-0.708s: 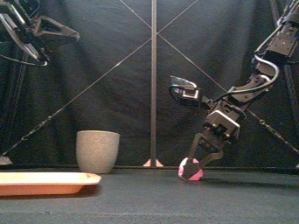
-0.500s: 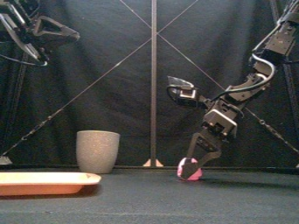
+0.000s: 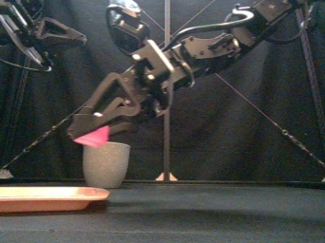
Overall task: Pick the pink ball then place it on the pink plate
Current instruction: Place pink ball on the pink plate
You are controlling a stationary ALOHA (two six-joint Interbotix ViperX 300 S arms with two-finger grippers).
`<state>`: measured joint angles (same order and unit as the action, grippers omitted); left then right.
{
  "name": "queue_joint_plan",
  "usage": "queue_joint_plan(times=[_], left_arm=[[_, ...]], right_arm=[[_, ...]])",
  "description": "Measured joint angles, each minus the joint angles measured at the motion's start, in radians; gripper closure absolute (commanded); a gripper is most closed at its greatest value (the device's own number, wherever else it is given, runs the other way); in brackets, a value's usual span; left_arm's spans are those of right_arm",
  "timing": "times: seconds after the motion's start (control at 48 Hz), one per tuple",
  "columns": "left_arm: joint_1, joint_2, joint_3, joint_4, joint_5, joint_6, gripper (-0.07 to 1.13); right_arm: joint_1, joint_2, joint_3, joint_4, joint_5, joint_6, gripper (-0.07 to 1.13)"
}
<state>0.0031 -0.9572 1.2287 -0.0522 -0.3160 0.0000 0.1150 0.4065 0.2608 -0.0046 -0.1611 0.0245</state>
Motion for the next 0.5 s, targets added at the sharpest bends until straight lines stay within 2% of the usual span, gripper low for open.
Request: queue_joint_plan(times=[0.333,0.5], left_arm=[[-0.002,0.0,0.0,-0.002,-0.002,0.0,1.05],[0.0,0.0,0.0,0.0,-0.006,0.0,1.05]], right_arm=[[0.003,0.187,-0.232,0.006,0.133,0.002,0.45],[0.003,0.227,-0.262,0.046,0.146,0.002,0.34]])
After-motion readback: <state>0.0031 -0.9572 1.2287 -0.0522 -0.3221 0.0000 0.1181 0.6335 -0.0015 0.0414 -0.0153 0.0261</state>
